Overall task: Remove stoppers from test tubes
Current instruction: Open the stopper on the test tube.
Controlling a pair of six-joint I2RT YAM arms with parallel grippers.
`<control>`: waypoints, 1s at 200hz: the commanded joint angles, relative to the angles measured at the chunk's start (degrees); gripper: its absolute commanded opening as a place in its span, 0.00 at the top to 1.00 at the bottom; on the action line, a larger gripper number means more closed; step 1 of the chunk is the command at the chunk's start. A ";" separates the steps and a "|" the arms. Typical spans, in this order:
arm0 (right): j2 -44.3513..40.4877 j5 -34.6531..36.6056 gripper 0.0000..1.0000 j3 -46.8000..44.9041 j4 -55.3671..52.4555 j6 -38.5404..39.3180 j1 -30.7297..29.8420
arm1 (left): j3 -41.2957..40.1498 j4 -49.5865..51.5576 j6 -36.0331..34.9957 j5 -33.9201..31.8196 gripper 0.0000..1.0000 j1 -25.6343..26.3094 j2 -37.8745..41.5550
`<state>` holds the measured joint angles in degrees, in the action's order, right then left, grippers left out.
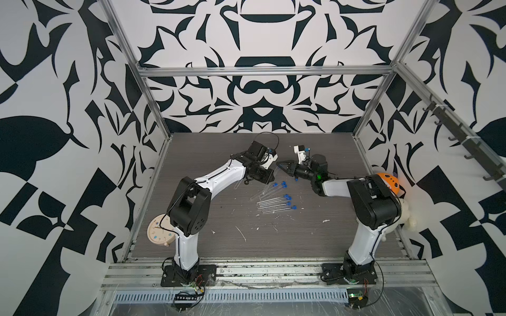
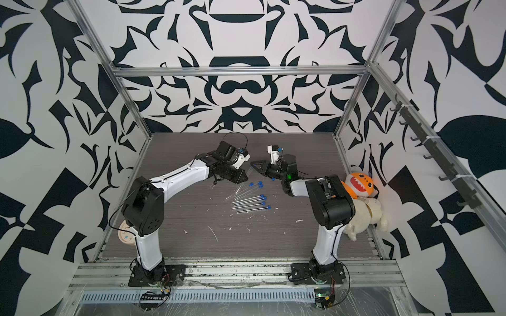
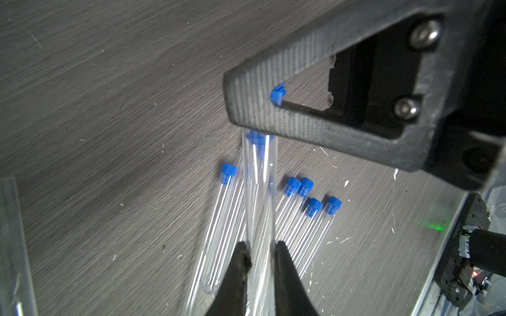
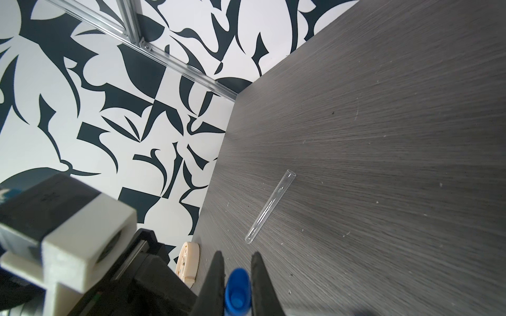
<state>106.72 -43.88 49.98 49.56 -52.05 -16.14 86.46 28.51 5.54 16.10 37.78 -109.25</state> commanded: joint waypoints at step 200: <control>-7.29 6.12 1.00 4.10 -7.61 6.09 -0.10 | -3.56 1.44 -2.73 -1.68 1.00 0.64 1.31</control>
<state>101.43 -39.16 50.83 36.88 -45.08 -16.64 84.60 26.79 3.42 15.27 38.22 -108.90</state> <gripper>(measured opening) 0.133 0.171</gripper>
